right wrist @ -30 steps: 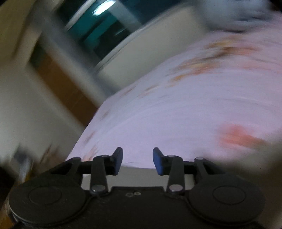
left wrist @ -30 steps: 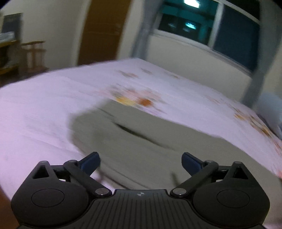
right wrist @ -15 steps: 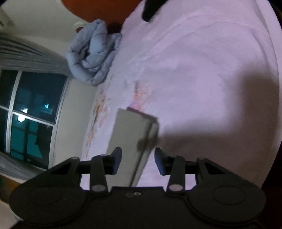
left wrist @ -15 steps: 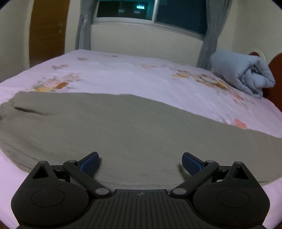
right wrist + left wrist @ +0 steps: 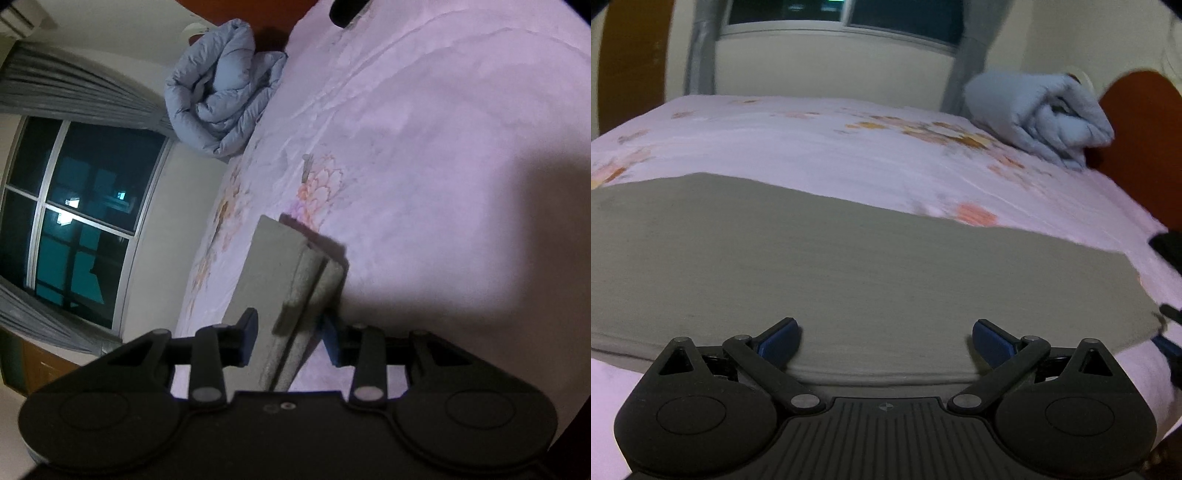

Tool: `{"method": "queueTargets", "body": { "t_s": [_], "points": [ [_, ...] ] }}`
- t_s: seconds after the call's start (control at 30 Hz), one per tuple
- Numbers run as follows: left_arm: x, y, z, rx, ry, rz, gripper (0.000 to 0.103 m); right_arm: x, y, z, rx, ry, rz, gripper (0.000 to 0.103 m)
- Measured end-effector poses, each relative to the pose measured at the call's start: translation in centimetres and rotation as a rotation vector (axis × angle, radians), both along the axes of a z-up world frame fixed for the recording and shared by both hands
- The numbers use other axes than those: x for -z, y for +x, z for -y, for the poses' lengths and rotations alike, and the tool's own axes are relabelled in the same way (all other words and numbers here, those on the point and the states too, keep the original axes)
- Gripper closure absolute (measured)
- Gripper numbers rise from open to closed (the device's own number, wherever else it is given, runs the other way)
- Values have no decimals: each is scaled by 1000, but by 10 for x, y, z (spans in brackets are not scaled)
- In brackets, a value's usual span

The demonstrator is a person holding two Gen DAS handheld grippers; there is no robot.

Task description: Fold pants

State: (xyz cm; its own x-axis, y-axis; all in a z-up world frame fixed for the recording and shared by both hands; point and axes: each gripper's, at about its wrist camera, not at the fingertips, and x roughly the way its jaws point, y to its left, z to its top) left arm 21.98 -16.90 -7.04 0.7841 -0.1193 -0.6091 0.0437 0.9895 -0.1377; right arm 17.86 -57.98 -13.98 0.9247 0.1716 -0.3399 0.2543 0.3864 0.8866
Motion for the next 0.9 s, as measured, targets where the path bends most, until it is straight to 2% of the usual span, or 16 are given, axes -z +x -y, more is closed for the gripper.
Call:
{"method": "queueTargets", "body": {
  "t_s": [0.1,0.17,0.27,0.37,0.5,0.63,0.67,0.73,0.8,0.87,0.9],
  "points": [
    [6,3,30,8,84,-35,0,1,-8,4,33,21,23,74],
    [10,1,43,-1,142,-41,0,7,-11,10,58,84,41,74],
    [9,-1,46,-5,141,-42,0,11,-14,15,84,128,47,74],
    [8,-3,44,-3,138,-40,0,12,-16,17,96,132,45,74],
    [9,-3,40,-4,145,-35,0,13,-5,14,58,128,28,73],
    [12,6,41,-3,157,-31,0,5,9,11,41,71,-22,74],
    [13,5,42,0,168,-28,0,0,13,9,37,25,-46,93],
    [16,4,44,2,187,-18,0,-8,18,4,22,-53,-83,95],
    [15,4,42,7,178,-15,0,-26,20,-4,12,-115,-58,95],
    [4,4,26,27,122,-16,0,-53,25,-20,-25,-190,-18,95],
    [-3,2,12,7,97,-2,0,-67,28,-29,-46,-230,6,95]
  ]
}}
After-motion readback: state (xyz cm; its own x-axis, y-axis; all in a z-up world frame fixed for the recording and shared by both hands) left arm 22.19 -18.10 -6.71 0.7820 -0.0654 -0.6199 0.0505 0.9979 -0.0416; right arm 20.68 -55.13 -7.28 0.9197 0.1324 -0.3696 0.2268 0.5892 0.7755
